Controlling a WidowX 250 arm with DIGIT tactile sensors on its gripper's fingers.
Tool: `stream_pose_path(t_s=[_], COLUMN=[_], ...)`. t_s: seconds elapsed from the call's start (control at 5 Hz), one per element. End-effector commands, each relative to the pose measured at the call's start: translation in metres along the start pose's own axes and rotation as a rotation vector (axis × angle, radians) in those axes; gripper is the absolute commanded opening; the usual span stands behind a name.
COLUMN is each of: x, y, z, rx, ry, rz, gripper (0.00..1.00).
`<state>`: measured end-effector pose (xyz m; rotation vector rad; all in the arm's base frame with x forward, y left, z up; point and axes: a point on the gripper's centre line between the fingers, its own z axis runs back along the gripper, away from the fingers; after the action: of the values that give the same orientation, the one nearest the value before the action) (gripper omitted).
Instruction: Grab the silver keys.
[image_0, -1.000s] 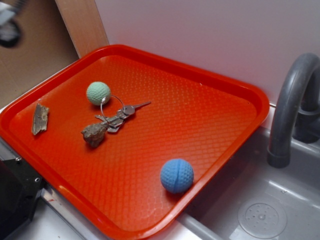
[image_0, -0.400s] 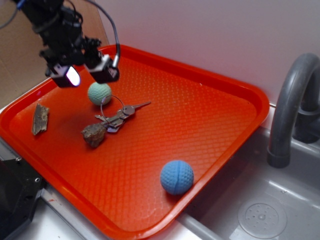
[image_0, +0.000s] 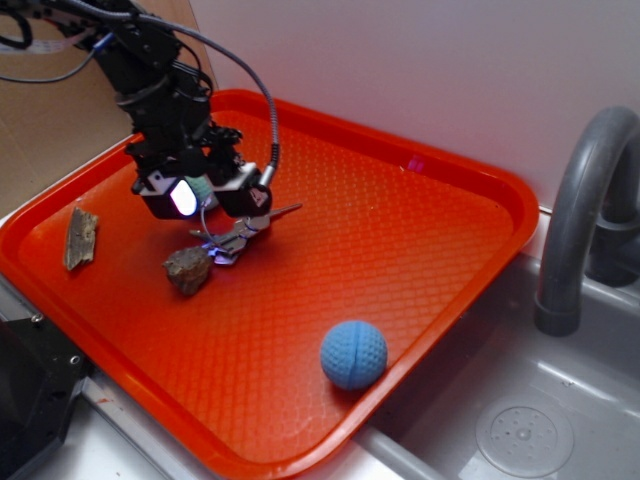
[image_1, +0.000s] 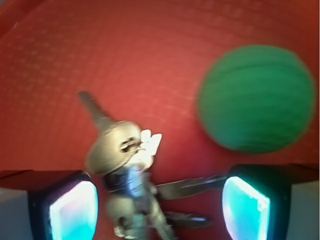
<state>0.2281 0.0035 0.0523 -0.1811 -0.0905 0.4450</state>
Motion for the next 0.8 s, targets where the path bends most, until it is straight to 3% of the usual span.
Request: stream_pose_path(t_s=[0.0,0.2,0.4,0.6], x=[0.014,0.016,0.012,0.006], y=[-0.010,-0.007,-0.004,-0.004], z=[0.001,0.003,0.010,0.061], rx=[0.071,0.079,0.088,0.127], ry=[-0.054,-0.075,-0.051,-0.092], rz=[-0.058,-0.082,-0.123,-0.336], gripper=[0.00,0.00,0.00,0.00])
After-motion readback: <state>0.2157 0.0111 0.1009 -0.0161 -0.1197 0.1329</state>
